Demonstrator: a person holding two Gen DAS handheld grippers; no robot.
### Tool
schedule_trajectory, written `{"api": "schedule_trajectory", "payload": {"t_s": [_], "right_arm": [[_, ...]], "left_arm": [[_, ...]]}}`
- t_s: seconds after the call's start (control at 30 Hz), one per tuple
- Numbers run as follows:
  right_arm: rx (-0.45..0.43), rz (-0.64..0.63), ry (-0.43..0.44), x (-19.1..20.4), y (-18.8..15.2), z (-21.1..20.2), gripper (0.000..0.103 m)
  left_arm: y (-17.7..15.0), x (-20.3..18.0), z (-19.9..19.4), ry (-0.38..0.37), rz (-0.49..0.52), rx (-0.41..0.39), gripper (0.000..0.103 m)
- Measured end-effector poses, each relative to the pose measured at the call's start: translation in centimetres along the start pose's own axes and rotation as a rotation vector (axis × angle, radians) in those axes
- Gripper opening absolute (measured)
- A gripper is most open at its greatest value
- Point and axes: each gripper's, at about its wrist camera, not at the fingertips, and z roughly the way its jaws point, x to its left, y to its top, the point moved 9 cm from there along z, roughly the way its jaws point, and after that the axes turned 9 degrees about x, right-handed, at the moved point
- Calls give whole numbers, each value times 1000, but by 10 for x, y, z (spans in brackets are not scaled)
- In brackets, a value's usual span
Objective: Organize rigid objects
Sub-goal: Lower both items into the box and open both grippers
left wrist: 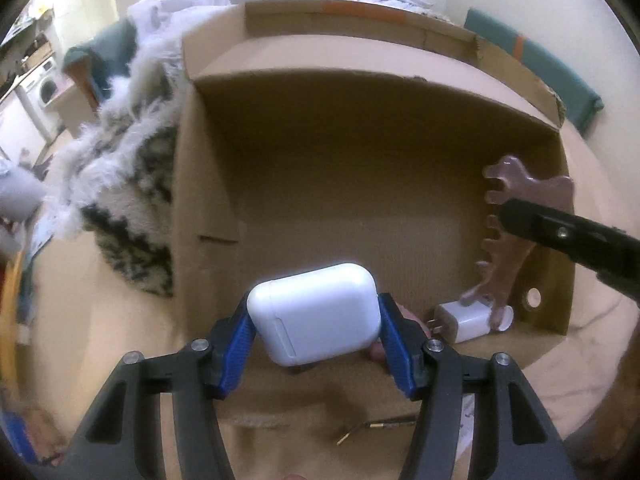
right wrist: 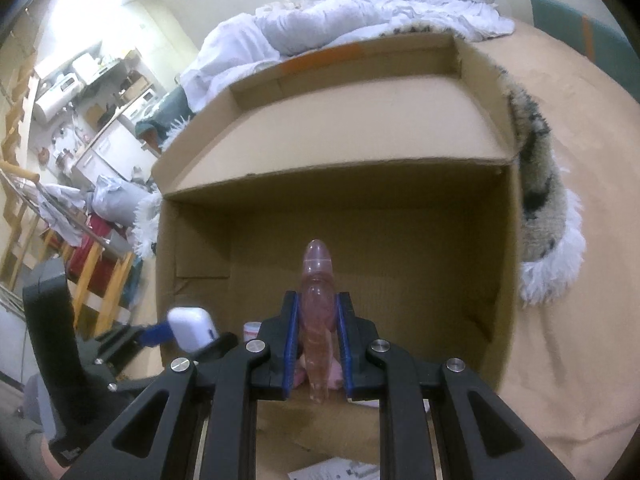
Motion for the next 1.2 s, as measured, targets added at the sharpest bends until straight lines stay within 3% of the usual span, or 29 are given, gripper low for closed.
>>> {"api": "schedule_trajectory", "payload": {"t_s": [0.37,0.9,1.1,1.2], "right_arm": [[66,-7,-36,-2,-7,34,20],[128,30,-94,-16,-16,56,20],[142,45,-89,-17,-18,59,20],[139,55,-83,-17,-16,59,21]], "left_arm": [[-7,-3,28,-11,-30,81,55],[-6,-21,34,11,-7,69,57],[-7,-20,35,6,-8,79,83],[-8,-20,36,21,-11,89,87]]}}
